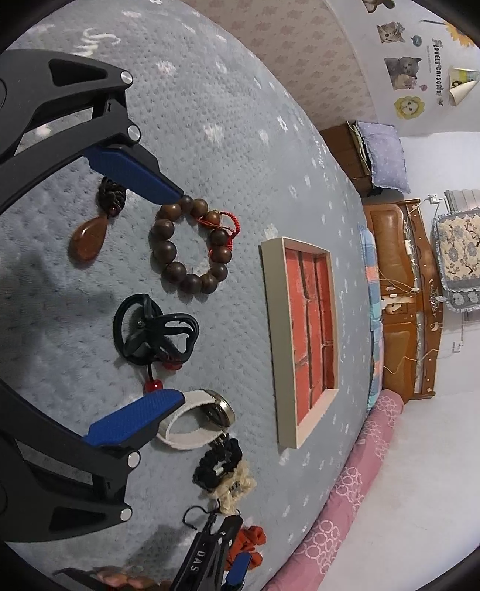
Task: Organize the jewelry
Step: 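Grasp the black hair tie with the left tool while the right tool grasps the cream scrunchie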
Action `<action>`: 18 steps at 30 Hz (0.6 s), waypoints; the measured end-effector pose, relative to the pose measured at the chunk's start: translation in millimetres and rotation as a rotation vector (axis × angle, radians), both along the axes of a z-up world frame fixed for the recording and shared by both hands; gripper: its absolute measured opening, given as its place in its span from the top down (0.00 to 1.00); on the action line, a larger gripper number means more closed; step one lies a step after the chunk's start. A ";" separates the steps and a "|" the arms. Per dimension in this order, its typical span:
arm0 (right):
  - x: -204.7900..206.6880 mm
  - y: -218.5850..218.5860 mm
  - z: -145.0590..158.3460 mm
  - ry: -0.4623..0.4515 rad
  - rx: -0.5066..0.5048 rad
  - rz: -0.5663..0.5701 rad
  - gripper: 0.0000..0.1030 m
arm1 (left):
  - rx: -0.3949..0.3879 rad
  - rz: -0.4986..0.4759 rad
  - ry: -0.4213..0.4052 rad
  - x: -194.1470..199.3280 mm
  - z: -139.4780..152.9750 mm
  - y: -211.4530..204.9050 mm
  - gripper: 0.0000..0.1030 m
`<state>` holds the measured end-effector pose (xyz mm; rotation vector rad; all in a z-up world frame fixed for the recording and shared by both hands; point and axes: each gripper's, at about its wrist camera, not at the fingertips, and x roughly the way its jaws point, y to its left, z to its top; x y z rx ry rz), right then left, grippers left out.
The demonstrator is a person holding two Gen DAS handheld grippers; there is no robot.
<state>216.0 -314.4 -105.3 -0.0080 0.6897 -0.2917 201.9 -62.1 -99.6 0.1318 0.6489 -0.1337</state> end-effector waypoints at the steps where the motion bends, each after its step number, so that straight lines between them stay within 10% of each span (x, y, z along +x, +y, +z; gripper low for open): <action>1: 3.2 -1.1 -2.1 0.007 0.003 -0.001 0.29 | -0.001 -0.007 0.008 3.5 -1.8 -0.7 0.07; 18: 30.0 -11.2 -25.9 0.082 0.112 0.032 0.73 | -0.035 -0.022 0.037 20.2 -12.1 3.7 0.21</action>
